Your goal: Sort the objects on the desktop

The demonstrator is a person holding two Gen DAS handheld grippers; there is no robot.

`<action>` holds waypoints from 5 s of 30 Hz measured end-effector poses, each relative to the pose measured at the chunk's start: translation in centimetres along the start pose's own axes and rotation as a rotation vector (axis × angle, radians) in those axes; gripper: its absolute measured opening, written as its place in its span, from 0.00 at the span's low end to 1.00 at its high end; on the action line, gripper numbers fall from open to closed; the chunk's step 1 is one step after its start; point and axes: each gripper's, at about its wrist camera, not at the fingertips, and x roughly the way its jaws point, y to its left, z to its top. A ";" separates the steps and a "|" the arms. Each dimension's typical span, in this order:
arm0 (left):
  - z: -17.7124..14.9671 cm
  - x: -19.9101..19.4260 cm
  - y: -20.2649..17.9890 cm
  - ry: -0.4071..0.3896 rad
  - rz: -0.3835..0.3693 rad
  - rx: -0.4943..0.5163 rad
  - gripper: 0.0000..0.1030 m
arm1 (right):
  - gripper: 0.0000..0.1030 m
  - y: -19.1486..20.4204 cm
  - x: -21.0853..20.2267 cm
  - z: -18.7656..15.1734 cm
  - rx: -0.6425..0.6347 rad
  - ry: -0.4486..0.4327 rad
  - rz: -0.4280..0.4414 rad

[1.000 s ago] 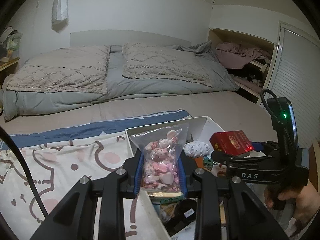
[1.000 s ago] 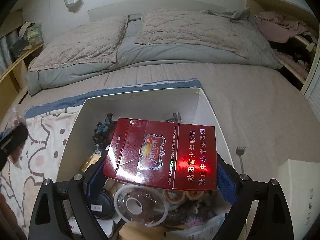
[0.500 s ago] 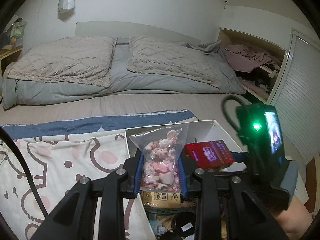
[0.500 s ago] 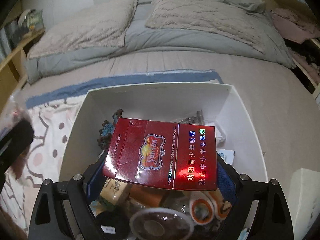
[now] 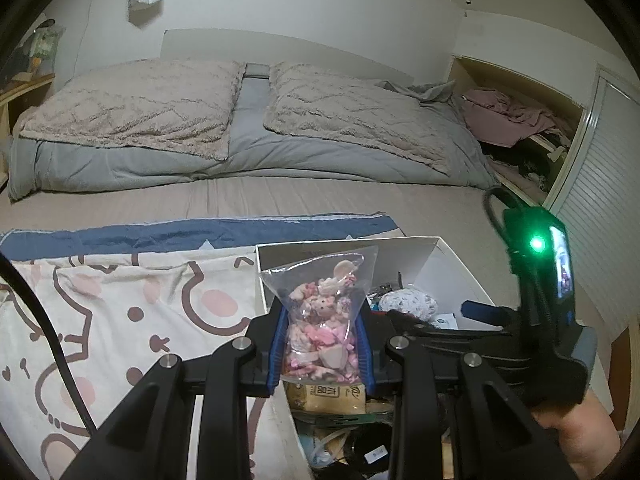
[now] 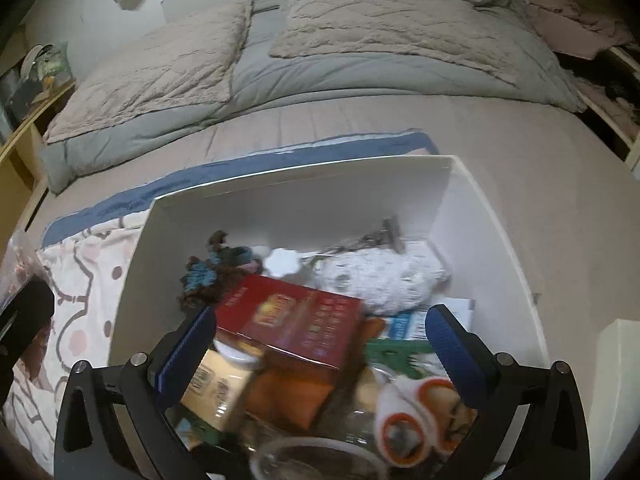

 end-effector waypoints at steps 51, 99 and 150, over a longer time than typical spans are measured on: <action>-2.1 -0.7 -3.5 0.080 0.146 0.051 0.71 | 1.00 -4.2 -6.7 -2.5 0.007 -0.070 -0.019; -2.4 -23.1 7.3 -0.121 0.243 0.106 0.97 | 1.00 6.5 -25.0 -11.4 -0.099 -0.331 -0.074; -8.8 -28.4 5.3 -0.078 0.186 0.203 0.97 | 1.00 8.4 -28.9 -19.0 -0.086 -0.404 -0.088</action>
